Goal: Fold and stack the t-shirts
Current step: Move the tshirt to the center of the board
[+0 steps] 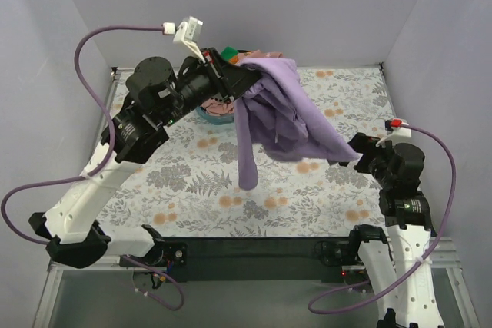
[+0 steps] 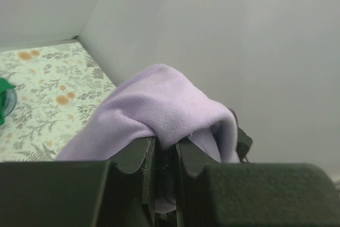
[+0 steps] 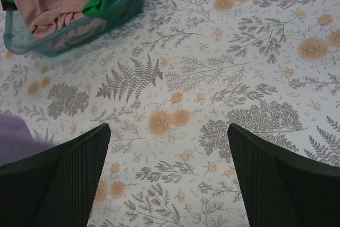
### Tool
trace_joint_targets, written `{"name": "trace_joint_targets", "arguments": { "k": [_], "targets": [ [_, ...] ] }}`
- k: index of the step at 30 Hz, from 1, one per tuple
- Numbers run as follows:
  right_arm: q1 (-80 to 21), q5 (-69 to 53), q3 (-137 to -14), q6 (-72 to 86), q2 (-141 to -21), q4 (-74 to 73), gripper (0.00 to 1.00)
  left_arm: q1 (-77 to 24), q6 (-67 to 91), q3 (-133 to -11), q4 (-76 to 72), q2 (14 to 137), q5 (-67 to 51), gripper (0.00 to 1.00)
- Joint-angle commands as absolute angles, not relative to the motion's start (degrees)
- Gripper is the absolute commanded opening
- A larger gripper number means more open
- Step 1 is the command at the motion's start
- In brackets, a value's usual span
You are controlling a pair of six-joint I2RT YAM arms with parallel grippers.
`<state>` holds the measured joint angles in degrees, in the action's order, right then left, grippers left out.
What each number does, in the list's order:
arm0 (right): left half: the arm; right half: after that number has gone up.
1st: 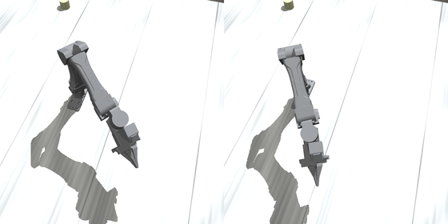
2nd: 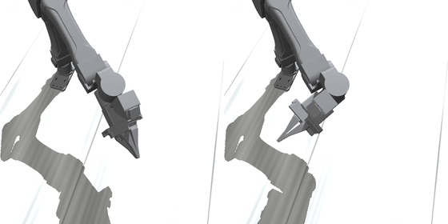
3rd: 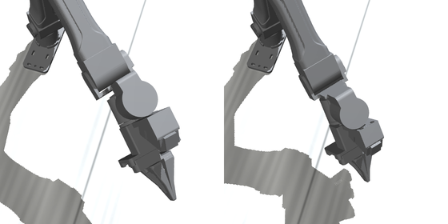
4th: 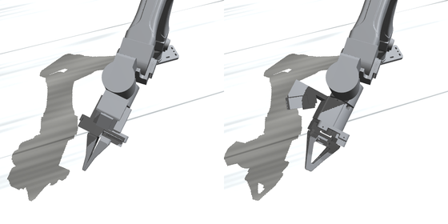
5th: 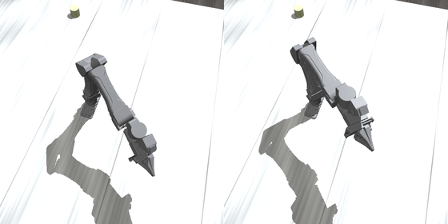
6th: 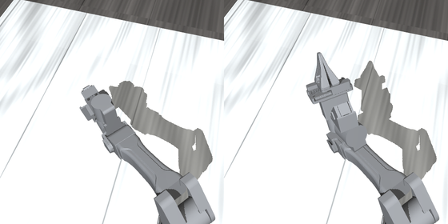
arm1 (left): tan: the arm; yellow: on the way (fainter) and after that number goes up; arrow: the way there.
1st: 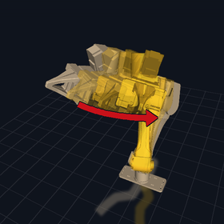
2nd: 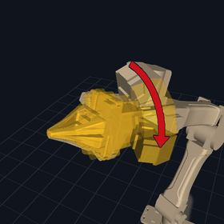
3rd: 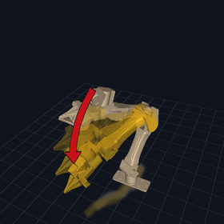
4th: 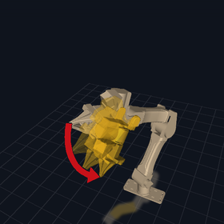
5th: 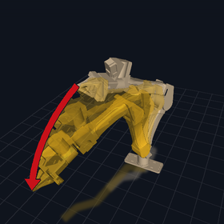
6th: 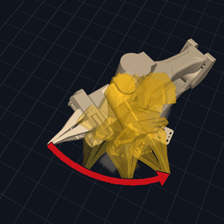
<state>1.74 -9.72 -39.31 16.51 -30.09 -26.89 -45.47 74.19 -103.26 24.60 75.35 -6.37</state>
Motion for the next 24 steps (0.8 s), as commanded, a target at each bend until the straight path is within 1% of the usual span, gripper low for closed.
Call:
{"name": "trace_joint_targets", "arguments": {
  "k": [1,2,4,5,6,7,8,9,10,11,13,14,16,17,18,19,20,21,22,23,24],
  "targets": [
    [1.67,-7.91,-41.40,18.01,-29.71,-32.34,0.98,-45.18,77.69,-94.68,24.08,73.05,5.50,0.05],
    [1.67,-7.91,-41.05,18.19,-29.79,-33.04,0.98,-45.18,78.04,-89.44,24.26,72.69,7.54,0.07],
    [1.67,-8.78,-40.61,17.93,-29.88,-34.62,0.98,-45.18,80.50,-85.01,26.27,72.60,13.67,0.23],
    [1.67,-9.14,-40.43,17.93,-29.88,-34.89,0.98,-45.18,81.03,-80.47,26.98,73.12,15.28,0.29],
    [1.67,-10.27,-40.43,17.67,-30.06,-35.41,0.98,-45.00,81.64,-78.94,28.46,73.82,16.86,0.36],
    [1.67,-10.81,-40.43,17.49,-30.32,-35.59,0.98,-44.91,82.52,-77.79,29.78,76.26,19.49,0.64],
    [1.67,-11.16,-40.43,17.40,-30.58,-35.77,0.98,-44.56,83.31,-77.35,31.62,77.86,23.25,0.78],
    [1.67,-12.73,-40.34,17.49,-30.85,-36.03,0.98,-43.26,83.67,-77.34,35.12,79.44,23.90,0.89],
    [1.67,-13.88,-40.34,17.84,-32.15,-36.21,0.98,-42.72,84.19,-77.34,36.72,82.32,24.34,0.94],
    [1.58,-18.67,-39.99,17.93,-33.04,-36.21,0.98,-42.28,85.85,-77.52,39.17,83.31,26.69,0.98],
    [0.62,-21.35,-38.50,18.19,-35.93,-36.12,0.98,-42.01,90.24,-76.39,44.90,83.59,29.43,0.98],
    [-2.69,-19.44,-37.97,18.80,-36.38,-35.78,0.98,-42.01,91.39,-74.55,45.78,81.23,30.05,0.98],
    [-7.71,-15.93,-36.48,21.52,-36.65,-33.42,0.98,-42.01,93.33,-67.00,45.53,77.19,29.45,0.98],
    [-14.96,-12.43,-36.13,23.27,-36.82,-32.09,0.98,-41.92,95.69,-64.19,45.35,71.86,28.66,0.98],
    [-19.38,-10.22,-35.69,26.68,-37.17,-30.60,0.98,-41.92,96.93,-58.33,45.18,69.28,26.56,0.98],
    [-24.21,-7.32,-35.68,28.89,-39.18,-29.63,0.98,-41.92,98.16,-55.57,45.18,66.39,25.59,0.98],
    [-34.00,-3.81,-36.03,30.66,-40.77,-29.45,0.99,-41.92,99.30,-53.28,45.52,64.01,24.71,0.98],
    [-39.15,4.75,-36.56,34.33,-42.87,-29.88,0.98,-41.75,102.62,-50.91,47.18,59.37,22.09,0.98],
    [-48.42,9.01,-38.04,36.19,-47.33,-30.67,0.98,-41.84,103.79,-46.71,47.89,57.41,20.41,0.98],
    [-52.26,15.93,-38.84,37.86,-49.46,-32.85,0.99,-41.84,105.80,-44.41,48.94,55.57,19.09,0.98],
    [-55.25,18.78,-39.72,39.88,-51.57,-34.00,0.98,-41.84,106.78,-42.64,49.74,52.24,18.46,0.98]
  ]
}}
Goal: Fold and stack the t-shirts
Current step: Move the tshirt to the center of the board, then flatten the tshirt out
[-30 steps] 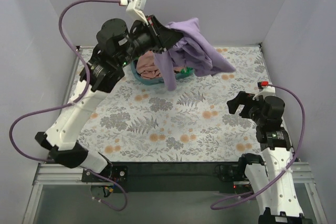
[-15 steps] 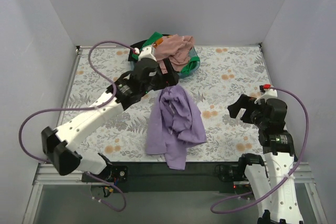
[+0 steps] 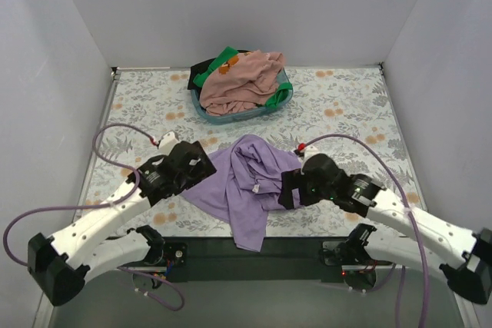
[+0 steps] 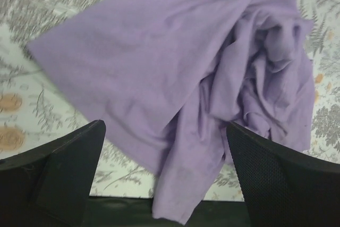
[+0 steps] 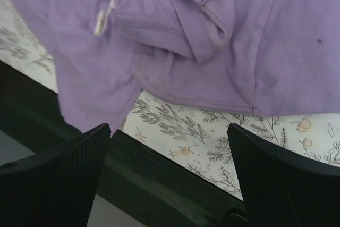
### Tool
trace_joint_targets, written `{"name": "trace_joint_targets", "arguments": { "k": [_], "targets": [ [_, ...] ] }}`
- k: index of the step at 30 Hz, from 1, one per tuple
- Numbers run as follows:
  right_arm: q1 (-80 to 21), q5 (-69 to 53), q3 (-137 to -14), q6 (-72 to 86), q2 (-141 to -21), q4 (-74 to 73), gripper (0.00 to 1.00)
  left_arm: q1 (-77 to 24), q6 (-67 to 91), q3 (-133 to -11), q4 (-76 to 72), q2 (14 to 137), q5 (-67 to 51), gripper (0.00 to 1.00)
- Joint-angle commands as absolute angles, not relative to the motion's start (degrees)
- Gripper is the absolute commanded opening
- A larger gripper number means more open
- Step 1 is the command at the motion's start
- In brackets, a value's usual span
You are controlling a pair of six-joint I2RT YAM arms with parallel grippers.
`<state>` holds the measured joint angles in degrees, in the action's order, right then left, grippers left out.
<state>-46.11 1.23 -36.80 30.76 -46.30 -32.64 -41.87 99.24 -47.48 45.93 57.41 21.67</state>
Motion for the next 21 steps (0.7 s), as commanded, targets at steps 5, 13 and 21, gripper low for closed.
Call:
{"name": "trace_joint_targets", "arguments": {
  "k": [5,13,21],
  "targets": [
    [-62.05,23.91,-41.75,45.88,-60.98,-35.51,0.98,-41.75,114.34,-34.82,55.45,48.25,19.77,0.98],
    [-60.31,26.89,-36.04,53.61,-57.15,-35.16,0.98,-41.13,121.72,-33.48,57.66,52.38,26.27,0.98],
    [-53.35,20.13,-36.65,46.86,-55.00,-27.52,0.98,-30.08,111.64,-33.32,47.92,57.04,23.15,0.98]
  ]
}}
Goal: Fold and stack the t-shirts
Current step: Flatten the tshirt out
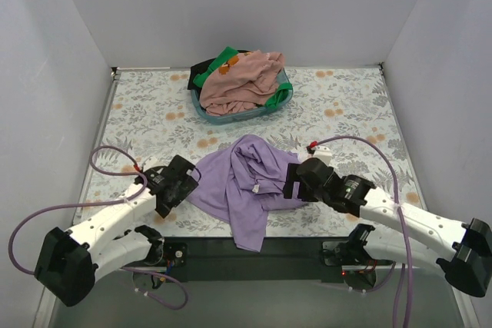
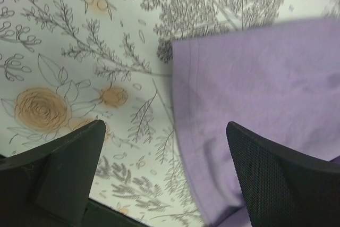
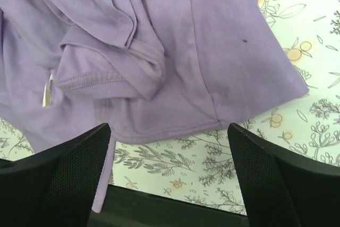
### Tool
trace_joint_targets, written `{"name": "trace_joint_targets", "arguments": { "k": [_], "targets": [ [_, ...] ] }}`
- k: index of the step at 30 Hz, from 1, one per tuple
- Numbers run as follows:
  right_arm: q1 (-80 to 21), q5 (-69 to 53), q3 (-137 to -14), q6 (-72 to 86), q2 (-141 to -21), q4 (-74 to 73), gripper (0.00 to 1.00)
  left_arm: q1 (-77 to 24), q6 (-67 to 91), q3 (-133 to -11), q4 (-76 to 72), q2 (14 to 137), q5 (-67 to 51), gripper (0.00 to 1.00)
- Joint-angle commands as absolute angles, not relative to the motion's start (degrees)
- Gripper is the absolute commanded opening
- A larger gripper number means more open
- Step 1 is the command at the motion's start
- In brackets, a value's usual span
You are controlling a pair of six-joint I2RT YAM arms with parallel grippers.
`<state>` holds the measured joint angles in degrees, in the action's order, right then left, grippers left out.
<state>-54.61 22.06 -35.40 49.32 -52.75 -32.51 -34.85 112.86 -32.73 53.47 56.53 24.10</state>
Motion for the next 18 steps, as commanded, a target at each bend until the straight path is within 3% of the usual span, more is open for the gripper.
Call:
{"name": "trace_joint_targets", "arguments": {
  "k": [1,6,12,16,18],
  "targets": [
    [-52.39,19.78,-37.61,46.41,-56.24,-26.73,0.98,-28.93,110.14,-32.70,45.99,57.22,21.64,0.98],
    [-47.04,13.37,-39.99,43.51,-66.24,-21.37,0.95,-26.11,104.25,-31.55,36.57,60.02,18.20,0.98],
    [-45.18,9.14,-40.78,42.80,-72.85,-14.95,0.74,-24.44,103.36,-30.76,32.43,65.56,15.91,0.90],
    [-44.74,9.85,-40.61,42.63,-74.97,-14.07,0.50,-24.26,103.71,-30.41,32.70,69.16,16.35,0.74],
    [-44.56,9.84,-40.43,42.10,-75.32,-13.28,0.38,-24.26,103.54,-29.89,31.91,70.48,15.91,0.56]
  ]
}}
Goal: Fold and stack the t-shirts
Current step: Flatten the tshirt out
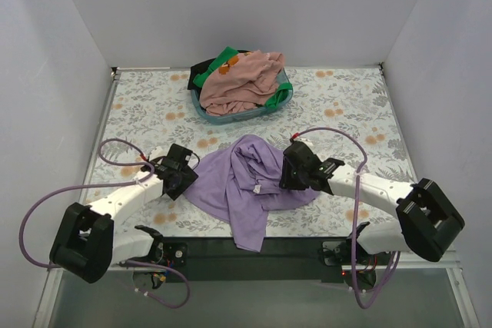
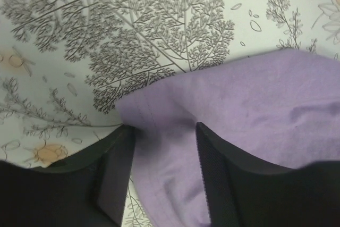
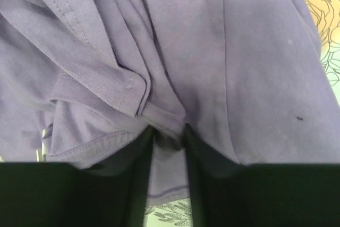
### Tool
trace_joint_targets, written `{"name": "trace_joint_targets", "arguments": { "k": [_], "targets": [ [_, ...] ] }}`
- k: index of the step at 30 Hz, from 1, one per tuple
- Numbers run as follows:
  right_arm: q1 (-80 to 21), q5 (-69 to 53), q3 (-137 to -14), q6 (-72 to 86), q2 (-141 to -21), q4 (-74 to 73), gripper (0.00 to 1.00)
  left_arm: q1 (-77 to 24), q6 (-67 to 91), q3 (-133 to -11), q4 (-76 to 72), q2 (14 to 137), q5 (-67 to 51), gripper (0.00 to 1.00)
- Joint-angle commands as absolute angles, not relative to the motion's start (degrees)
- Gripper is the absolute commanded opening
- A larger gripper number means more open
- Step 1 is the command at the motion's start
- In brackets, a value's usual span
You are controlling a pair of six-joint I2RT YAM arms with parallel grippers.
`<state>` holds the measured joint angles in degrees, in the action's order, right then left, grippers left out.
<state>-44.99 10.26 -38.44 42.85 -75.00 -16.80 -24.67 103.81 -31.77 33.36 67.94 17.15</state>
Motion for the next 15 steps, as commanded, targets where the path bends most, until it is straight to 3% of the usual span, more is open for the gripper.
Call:
{"name": "trace_joint_targets", "arguments": {
  "k": [1,2,5,15],
  "targets": [
    [-44.39,9.93,-40.43,41.84,-75.41,-12.92,0.29,-24.17,103.27,-29.80,31.38,70.84,15.47,0.44],
    [-44.30,9.93,-40.60,41.49,-75.24,-12.75,0.22,-24.17,101.88,-29.79,29.90,71.36,14.69,0.02],
    [-43.77,9.41,-41.74,39.30,-73.75,-12.83,0.01,-24.17,98.98,-31.72,29.88,70.41,13.18,0.00],
    [-43.16,18.63,-57.63,29.71,-54.61,-25.82,0.01,-24.26,94.39,-52.97,38.75,48.00,22.84,0.00]
  ]
}}
